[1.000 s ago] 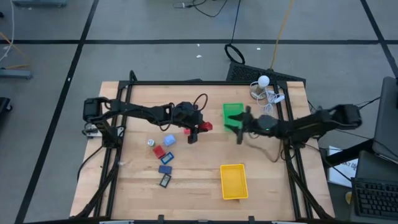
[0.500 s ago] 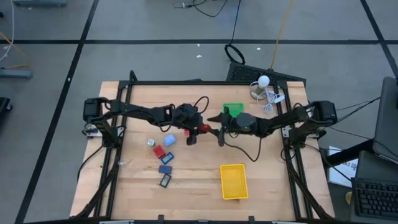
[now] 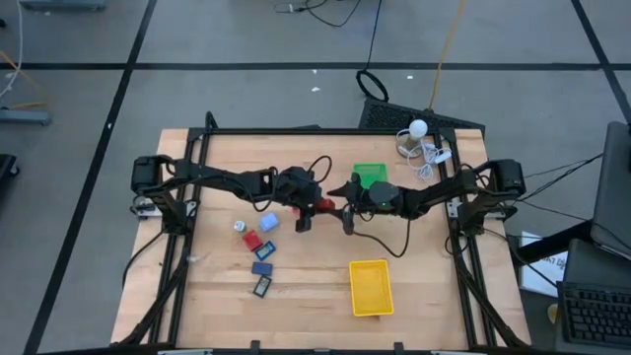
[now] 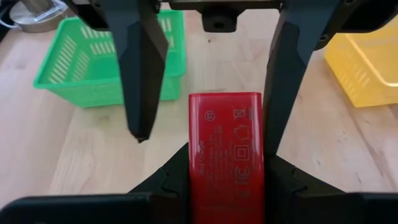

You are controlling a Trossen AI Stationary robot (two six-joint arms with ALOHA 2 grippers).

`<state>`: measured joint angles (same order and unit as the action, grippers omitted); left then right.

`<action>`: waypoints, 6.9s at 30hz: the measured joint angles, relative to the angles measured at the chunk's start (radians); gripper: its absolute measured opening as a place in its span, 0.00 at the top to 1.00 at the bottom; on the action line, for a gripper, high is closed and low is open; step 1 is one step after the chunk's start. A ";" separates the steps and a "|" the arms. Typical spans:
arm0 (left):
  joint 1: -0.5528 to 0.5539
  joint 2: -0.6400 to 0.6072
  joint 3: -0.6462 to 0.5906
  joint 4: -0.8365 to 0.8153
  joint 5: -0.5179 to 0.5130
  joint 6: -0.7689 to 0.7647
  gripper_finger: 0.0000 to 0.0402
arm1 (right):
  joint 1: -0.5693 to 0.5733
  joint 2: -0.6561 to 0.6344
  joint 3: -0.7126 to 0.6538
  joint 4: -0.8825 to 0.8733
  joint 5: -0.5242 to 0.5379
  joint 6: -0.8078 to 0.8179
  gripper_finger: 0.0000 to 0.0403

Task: Pick & Place Office items
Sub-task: Put the top red charger adapter into the green bin, then put the purple charger adapter into the green bin

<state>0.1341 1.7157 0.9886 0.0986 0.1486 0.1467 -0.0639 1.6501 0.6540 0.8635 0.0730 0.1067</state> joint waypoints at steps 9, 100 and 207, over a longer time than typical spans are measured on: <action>-0.005 0.000 0.000 -0.002 -0.011 -0.049 0.64 | -0.001 0.000 0.000 -0.007 -0.059 -0.023 0.66; 0.303 -0.497 -0.396 -0.206 -0.185 -0.302 0.48 | -0.071 -0.587 -0.007 -0.601 0.054 -0.255 0.36; 0.056 -0.287 -0.293 0.211 0.410 -0.651 0.64 | 0.080 0.150 0.200 0.117 -0.150 -0.696 0.59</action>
<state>0.1901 1.4284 0.6960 0.3099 0.5586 -0.5041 0.0162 1.8000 0.8536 0.9801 -0.0769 -0.5894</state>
